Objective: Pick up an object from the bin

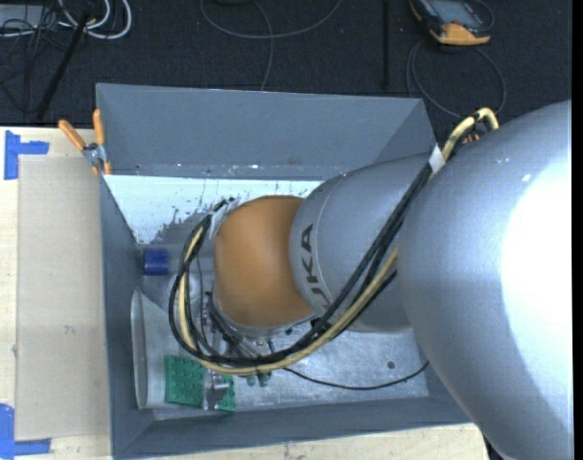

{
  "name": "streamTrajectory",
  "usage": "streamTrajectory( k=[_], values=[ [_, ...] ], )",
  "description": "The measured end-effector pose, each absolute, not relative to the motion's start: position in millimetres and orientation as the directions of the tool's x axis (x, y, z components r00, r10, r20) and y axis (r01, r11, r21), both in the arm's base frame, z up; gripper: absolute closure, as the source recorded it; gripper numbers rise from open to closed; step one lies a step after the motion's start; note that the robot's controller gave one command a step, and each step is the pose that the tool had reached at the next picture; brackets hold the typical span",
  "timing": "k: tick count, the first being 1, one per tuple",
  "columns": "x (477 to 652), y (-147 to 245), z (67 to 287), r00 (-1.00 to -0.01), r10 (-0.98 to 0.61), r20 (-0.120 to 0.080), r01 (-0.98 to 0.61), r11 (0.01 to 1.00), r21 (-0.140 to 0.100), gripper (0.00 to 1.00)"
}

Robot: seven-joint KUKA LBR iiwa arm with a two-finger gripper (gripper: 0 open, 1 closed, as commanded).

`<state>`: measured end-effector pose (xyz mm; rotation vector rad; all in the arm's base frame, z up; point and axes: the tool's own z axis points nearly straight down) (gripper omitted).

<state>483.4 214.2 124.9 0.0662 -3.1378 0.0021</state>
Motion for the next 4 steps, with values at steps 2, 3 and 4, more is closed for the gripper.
streamTrajectory(
  k=[2,3,4],
  values=[
    [474.3,197,87,-0.906,-0.423,0.001,-0.423,0.906,-0.001,1.00],
    [525.4,199,247,-0.929,-0.371,-0.010,-0.371,0.929,0.000,1.00],
    [551.5,205,242,-0.823,-0.568,-0.002,-0.568,0.823,0.000,1.00]
  ],
)
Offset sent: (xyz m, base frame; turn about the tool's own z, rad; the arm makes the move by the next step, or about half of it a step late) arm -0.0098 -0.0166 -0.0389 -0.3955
